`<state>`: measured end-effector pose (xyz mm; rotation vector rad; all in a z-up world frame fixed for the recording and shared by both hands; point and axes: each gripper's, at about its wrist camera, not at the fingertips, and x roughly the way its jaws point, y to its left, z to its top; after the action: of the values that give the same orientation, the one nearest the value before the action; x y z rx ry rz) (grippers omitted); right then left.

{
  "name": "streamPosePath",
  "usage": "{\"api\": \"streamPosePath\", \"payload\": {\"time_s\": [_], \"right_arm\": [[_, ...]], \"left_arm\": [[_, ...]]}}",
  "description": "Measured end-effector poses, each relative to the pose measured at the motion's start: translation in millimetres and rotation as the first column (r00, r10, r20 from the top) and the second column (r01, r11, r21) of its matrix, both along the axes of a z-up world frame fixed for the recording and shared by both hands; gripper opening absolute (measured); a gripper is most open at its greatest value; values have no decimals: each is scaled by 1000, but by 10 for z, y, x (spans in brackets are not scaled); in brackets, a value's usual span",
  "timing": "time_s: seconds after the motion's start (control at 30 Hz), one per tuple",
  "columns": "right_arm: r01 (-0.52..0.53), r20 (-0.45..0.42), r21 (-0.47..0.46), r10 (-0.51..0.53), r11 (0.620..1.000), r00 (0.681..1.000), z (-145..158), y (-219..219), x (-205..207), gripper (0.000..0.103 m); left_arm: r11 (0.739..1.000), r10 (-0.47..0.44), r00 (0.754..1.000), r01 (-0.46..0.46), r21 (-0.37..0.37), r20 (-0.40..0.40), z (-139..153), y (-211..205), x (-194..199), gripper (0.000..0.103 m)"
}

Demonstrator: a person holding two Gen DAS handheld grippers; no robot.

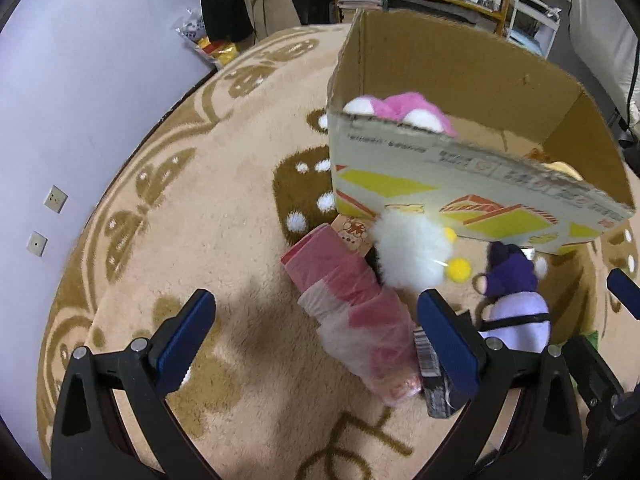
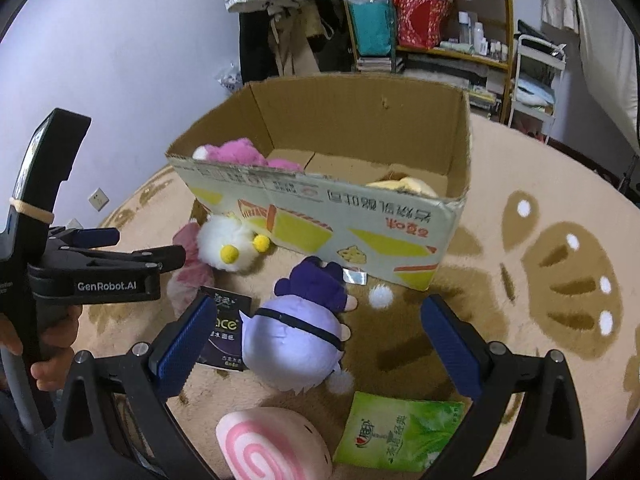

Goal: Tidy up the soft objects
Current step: 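Grasp the pink wrapped roll with the left gripper while the right gripper grasps the purple penguin plush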

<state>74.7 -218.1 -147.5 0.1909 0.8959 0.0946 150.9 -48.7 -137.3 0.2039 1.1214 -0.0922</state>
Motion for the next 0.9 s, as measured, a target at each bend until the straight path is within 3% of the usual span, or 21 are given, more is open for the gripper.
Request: {"api": "streamPosePath", "payload": {"time_s": [0.17, 0.57, 0.77, 0.9], "right_arm": [[-11, -23, 0, 11, 1000, 1000, -101, 41, 96, 103], [-59, -118, 14, 60, 998, 991, -335, 125, 291, 103], [-93, -191, 22, 96, 995, 977, -524, 223, 357, 93], [-102, -208, 35, 107, 994, 972, -600, 247, 378, 93]], "left_arm": [[1000, 14, 998, -14, -11, -69, -184, 13, 88, 100], [999, 35, 988, -34, 4, -149, -513, -24, 197, 100], [999, 42, 984, -43, 2, -174, -594, -39, 198, 100], [999, 27, 981, -33, -28, -194, -595, -62, 171, 86]]}}
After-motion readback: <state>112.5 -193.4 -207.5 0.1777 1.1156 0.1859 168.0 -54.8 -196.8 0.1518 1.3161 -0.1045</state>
